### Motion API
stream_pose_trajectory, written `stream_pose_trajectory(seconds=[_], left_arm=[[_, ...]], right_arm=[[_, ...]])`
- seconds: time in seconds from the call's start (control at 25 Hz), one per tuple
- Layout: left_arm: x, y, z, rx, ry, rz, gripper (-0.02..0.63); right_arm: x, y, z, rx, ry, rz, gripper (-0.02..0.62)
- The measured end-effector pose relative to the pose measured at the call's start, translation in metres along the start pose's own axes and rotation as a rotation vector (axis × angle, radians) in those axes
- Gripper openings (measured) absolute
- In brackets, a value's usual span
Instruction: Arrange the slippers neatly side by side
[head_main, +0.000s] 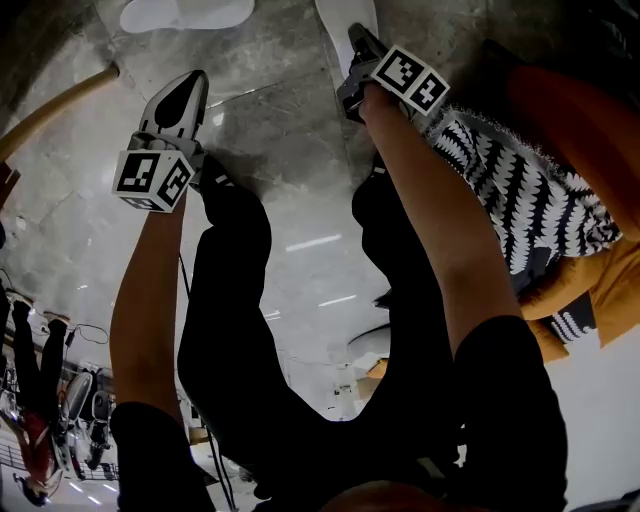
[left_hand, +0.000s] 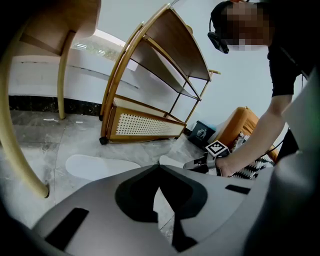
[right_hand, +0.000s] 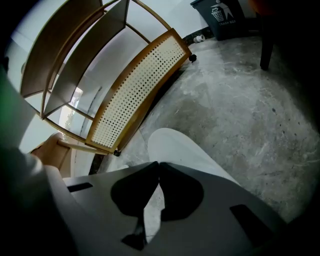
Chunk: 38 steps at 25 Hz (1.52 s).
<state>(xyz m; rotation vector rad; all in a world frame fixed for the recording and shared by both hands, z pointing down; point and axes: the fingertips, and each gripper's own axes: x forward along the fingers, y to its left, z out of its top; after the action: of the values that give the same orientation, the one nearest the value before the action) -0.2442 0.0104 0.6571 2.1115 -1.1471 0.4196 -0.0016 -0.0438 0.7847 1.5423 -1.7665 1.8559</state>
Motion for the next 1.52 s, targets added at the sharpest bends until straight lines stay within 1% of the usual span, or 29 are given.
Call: stream_pose_trajectory(seconds=[0.16, 0.32, 0.52, 0.56, 0.6, 0.64, 0.76, 0.84, 0.92, 1.0, 1.08, 1.24, 1.44, 1.52], left_arm=[[-0.003, 0.003, -0.009, -0.011, 0.012, 0.008, 0.014], [-0.004, 0.004, -0.011, -0.016, 0.015, 0.009, 0.014], [-0.003, 0.001, -0.007, -0.019, 0.018, 0.008, 0.014], [-0.003, 0.000, -0.006, -0.021, 0.022, 0.009, 0.014], [-0.003, -0.001, -0.004, -0.024, 0.026, 0.011, 0.014], [-0.003, -0.003, -0.001, -0.027, 0.029, 0.011, 0.014], [-0.002, -0.010, 0.011, -0.028, 0.038, 0.010, 0.014], [-0.004, -0.018, 0.020, -0.029, 0.045, 0.011, 0.014], [-0.007, -0.028, 0.031, -0.036, 0.051, 0.014, 0.014], [-0.010, -0.038, 0.043, -0.046, 0.049, 0.017, 0.014], [-0.013, -0.048, 0.057, -0.050, 0.043, 0.019, 0.014], [-0.022, -0.065, 0.088, -0.038, 0.030, 0.022, 0.014], [-0.046, -0.088, 0.126, -0.050, 0.013, 0.017, 0.014], [-0.056, -0.093, 0.140, -0.056, 0.008, 0.022, 0.014]], right_arm=[[0.006, -0.006, -0.006, 0.005, 0.019, -0.005, 0.034], [0.008, -0.010, -0.009, 0.023, 0.011, -0.010, 0.034], [0.009, -0.008, -0.014, 0.074, 0.019, 0.016, 0.035], [0.007, -0.008, -0.014, 0.084, 0.020, 0.020, 0.061], [0.005, -0.008, -0.015, 0.096, 0.025, 0.019, 0.148], [0.002, -0.008, -0.016, 0.105, 0.033, 0.011, 0.163], [-0.014, -0.005, -0.021, 0.116, 0.057, -0.018, 0.163], [-0.031, 0.003, -0.024, 0.125, 0.066, -0.018, 0.156], [-0.051, 0.013, -0.023, 0.112, 0.073, -0.011, 0.136], [-0.074, 0.025, -0.016, 0.062, 0.069, 0.001, 0.103], [-0.096, 0.045, -0.003, -0.038, 0.050, 0.030, 0.058], [-0.133, 0.104, 0.030, -0.271, -0.014, 0.131, 0.041], [-0.190, 0.192, 0.062, -0.591, -0.140, 0.221, 0.035], [-0.210, 0.227, 0.068, -0.721, -0.166, 0.254, 0.035]])
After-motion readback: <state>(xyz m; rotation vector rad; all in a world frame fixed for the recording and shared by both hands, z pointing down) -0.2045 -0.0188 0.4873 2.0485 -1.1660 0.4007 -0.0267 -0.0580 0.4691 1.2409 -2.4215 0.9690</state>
